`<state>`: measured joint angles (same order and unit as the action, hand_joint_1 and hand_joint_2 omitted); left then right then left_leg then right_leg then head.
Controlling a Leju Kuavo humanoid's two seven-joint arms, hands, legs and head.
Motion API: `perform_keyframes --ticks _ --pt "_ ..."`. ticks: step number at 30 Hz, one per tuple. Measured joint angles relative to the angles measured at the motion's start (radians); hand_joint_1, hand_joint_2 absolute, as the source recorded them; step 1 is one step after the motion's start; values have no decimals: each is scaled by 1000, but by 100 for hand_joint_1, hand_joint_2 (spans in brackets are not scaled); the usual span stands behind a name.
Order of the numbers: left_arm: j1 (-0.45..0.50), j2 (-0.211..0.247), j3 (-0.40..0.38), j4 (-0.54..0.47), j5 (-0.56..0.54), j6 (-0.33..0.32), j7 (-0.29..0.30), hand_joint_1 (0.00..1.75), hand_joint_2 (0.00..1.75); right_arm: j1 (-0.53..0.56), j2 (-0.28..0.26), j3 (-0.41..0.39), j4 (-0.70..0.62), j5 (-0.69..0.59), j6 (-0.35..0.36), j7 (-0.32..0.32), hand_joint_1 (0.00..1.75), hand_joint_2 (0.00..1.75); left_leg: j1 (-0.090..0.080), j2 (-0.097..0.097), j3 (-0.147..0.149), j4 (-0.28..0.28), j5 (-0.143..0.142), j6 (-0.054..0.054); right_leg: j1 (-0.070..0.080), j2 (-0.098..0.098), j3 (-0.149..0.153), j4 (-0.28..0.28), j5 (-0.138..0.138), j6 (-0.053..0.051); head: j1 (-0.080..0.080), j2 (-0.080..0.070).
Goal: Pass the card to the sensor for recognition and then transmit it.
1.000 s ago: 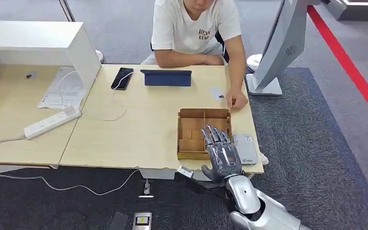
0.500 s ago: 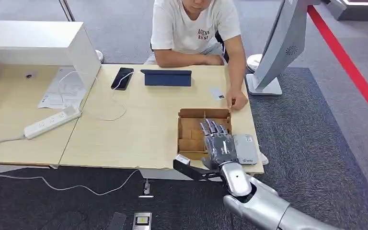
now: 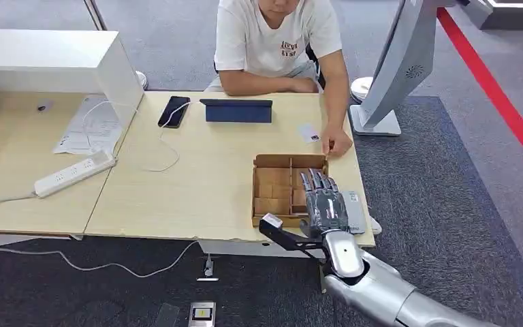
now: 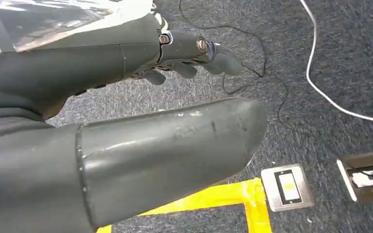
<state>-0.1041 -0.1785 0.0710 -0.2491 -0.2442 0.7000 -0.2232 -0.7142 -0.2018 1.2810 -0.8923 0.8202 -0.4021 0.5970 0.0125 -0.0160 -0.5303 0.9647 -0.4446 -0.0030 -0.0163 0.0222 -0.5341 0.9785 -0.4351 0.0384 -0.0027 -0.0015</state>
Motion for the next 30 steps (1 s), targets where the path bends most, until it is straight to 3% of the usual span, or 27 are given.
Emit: perform_keyframes --ticks 18,30 --pt "1 9 -50 -4 -16 0 27 0 0 50 -89 8 -64 54 -16 51 0 175 0 0 0 0 0 0 0 0 0 0 0 0 0 0" --pt "0 10 -82 -8 -12 0 35 0 0 56 -100 9 -122 76 11 27 0 175 0 0 0 0 0 0 0 0 0 0 0 0 0 0"
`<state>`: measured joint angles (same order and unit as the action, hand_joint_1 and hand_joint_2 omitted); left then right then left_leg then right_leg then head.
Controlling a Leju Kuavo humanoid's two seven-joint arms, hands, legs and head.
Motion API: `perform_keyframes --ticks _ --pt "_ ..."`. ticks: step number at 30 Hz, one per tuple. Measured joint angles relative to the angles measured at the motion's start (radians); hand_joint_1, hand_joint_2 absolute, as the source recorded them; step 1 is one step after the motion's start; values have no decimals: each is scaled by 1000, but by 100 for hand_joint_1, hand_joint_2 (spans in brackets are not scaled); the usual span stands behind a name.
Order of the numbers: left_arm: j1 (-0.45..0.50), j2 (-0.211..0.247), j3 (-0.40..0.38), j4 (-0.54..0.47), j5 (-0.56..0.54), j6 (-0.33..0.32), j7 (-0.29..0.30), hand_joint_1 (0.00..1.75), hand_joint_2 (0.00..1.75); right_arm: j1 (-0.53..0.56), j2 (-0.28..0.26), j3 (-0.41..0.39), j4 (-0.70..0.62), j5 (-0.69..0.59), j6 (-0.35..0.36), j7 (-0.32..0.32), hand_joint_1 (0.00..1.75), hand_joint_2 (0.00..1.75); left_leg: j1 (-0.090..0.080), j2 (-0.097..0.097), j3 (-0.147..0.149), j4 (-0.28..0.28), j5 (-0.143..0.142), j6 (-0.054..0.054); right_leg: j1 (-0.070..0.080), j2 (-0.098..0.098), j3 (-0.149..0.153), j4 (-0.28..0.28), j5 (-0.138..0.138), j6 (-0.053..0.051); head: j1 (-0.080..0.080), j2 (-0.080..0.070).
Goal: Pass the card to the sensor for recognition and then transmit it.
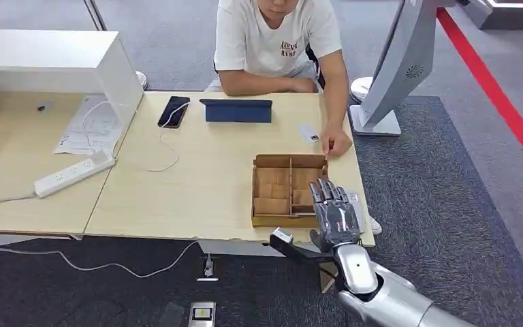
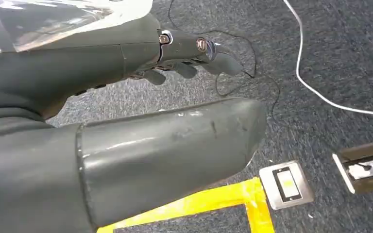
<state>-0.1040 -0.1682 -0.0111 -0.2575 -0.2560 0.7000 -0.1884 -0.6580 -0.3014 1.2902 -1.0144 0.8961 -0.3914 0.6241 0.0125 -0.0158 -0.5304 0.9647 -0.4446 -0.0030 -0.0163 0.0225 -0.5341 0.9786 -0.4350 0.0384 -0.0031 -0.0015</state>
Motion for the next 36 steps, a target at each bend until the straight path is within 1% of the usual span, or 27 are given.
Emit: perform_keyframes --ticks 3,6,10,14,23,36 --pt "0 1 -11 -3 -1 0 11 0 0 0 1 2 -10 3 11 -6 0 175 0 0 0 0 0 0 0 0 0 0 0 0 0 0" --pt "-1 1 -23 -5 8 0 18 0 0 -1 5 3 -18 2 20 -25 0 175 0 0 0 0 0 0 0 0 0 0 0 0 0 0" --pt "-1 4 -43 -9 38 0 19 0 0 -9 22 9 -18 -17 28 -57 0 175 0 0 0 0 0 0 0 0 0 0 0 0 0 0" --pt "0 5 -50 -13 49 0 19 0 0 -17 40 15 -16 -34 32 -72 0 175 0 0 0 0 0 0 0 0 0 0 0 0 0 0" --pt "6 9 -66 -14 57 0 18 0 0 -35 72 26 19 -80 67 -79 0 175 0 0 0 0 0 0 0 0 0 0 0 0 0 0" --pt "14 11 -66 -21 42 0 15 0 0 -51 85 27 71 -106 67 -68 0 175 0 0 0 0 0 0 0 0 0 0 0 0 0 0"
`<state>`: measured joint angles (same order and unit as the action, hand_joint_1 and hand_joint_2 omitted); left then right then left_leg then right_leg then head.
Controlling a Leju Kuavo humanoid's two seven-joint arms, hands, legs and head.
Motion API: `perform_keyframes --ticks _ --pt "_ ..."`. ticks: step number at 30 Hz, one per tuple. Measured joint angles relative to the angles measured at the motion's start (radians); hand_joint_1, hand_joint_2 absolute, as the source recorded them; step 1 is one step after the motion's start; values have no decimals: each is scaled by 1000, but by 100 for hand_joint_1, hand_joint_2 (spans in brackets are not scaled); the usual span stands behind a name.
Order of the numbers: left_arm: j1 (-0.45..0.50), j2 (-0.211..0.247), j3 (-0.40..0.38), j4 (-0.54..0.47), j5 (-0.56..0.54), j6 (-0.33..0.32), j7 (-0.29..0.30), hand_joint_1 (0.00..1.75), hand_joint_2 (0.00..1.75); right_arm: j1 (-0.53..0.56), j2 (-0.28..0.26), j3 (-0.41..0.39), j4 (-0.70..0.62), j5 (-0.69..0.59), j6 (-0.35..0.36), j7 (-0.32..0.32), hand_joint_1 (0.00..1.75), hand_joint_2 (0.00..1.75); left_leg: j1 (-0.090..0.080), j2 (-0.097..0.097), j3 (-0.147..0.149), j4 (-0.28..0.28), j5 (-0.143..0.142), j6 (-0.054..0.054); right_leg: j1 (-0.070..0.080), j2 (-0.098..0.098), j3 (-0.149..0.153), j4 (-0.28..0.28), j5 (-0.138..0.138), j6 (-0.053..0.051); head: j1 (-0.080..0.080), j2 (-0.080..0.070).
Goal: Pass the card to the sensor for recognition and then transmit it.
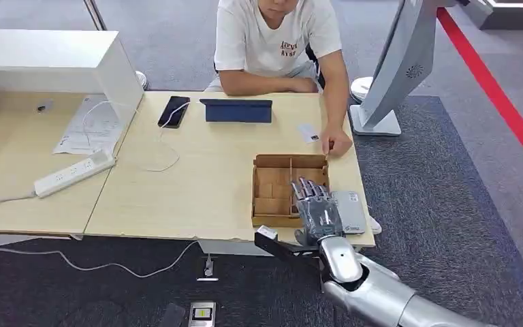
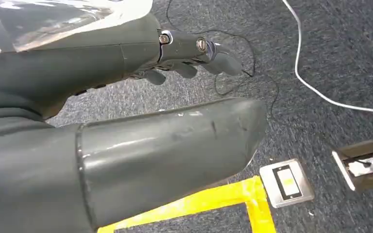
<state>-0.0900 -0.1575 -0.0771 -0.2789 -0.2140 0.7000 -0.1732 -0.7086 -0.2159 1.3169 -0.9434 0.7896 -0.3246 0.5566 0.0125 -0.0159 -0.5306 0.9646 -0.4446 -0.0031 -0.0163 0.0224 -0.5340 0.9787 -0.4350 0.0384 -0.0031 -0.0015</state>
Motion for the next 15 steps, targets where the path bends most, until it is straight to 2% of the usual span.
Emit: perform_keyframes --ticks 14,15 --pt "-2 0 0 0 -29 0 6 0 0 0 -24 -2 13 -7 -39 48 0 175 0 0 0 0 0 0 0 0 0 0 0 0 0 0" --pt "-2 0 0 0 -29 0 7 0 0 0 -26 -2 13 -6 -39 48 10 175 0 0 0 0 0 0 0 0 0 0 0 0 0 0"
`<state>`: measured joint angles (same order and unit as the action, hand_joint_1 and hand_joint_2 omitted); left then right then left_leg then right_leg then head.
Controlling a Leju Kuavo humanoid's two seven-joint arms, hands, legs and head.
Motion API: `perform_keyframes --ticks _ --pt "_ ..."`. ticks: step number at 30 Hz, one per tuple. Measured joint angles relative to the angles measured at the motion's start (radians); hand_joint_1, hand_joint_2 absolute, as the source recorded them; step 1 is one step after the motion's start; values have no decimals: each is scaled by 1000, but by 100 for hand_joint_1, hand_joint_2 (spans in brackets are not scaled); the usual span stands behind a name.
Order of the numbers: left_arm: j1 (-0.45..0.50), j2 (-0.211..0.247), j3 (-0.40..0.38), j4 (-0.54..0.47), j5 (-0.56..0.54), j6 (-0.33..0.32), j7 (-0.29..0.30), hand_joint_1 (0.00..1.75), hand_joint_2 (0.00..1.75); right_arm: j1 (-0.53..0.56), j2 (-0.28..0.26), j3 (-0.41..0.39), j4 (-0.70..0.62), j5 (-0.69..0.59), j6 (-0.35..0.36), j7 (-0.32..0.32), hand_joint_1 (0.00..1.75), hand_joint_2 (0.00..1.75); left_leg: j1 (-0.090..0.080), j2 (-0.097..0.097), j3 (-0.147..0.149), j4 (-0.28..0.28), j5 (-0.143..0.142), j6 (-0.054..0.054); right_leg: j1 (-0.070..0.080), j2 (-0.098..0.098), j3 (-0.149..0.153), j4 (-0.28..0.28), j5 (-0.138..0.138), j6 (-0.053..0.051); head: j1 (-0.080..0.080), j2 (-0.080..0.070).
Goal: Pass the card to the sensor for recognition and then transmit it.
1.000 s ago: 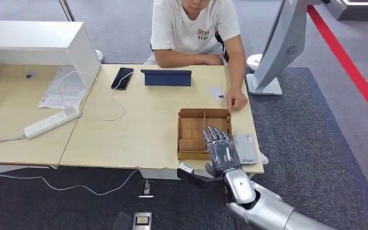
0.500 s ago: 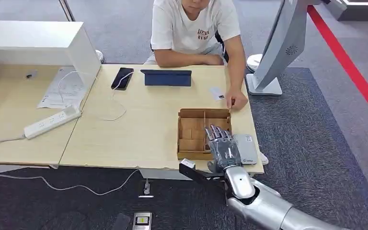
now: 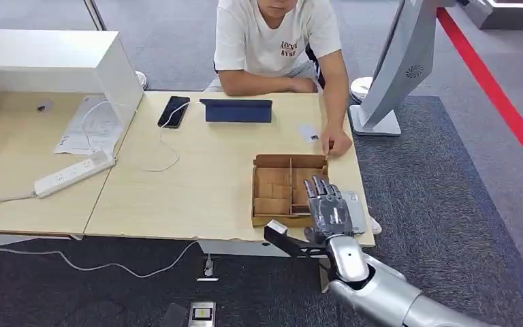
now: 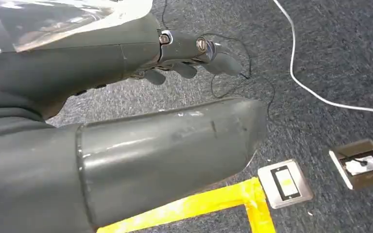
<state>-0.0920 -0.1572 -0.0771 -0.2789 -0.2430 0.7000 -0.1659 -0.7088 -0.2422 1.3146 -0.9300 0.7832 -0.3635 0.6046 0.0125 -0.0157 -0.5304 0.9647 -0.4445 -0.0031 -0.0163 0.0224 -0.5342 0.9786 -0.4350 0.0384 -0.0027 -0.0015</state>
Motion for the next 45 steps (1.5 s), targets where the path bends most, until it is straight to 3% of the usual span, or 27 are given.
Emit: perform_keyframes --ticks 3,4,5,31,36,41,45 --pt "0 0 0 0 5 0 1 0 0 0 -5 0 -2 3 2 1 10 175 0 0 0 0 0 0 0 0 0 0 0 0 0 0" --pt "0 0 0 0 7 0 1 0 0 0 -6 0 -2 5 2 0 66 175 0 0 0 0 0 0 0 0 0 0 0 0 0 0" --pt "0 0 0 0 8 0 0 0 0 0 -8 0 -2 7 3 0 175 175 0 0 0 0 0 0 0 0 0 0 0 0 0 0" --pt "1 0 1 0 -22 0 -17 0 0 -1 9 0 -1 6 13 -31 175 175 0 0 0 0 0 0 0 0 0 0 0 0 0 0" --pt "0 0 8 0 -63 0 -12 0 0 -1 13 0 0 16 -42 -35 175 175 0 0 0 0 0 0 0 0 0 0 0 0 0 0" --pt "1 -2 31 0 -106 0 -13 0 0 -22 21 -6 -3 62 -165 -18 175 175 0 0 0 0 0 0 0 0 0 0 0 0 0 0" --pt "0 -4 53 0 -145 0 -16 0 0 -54 16 -20 -30 149 -273 46 175 175 0 0 0 0 0 0 0 0 0 0 0 0 0 0"
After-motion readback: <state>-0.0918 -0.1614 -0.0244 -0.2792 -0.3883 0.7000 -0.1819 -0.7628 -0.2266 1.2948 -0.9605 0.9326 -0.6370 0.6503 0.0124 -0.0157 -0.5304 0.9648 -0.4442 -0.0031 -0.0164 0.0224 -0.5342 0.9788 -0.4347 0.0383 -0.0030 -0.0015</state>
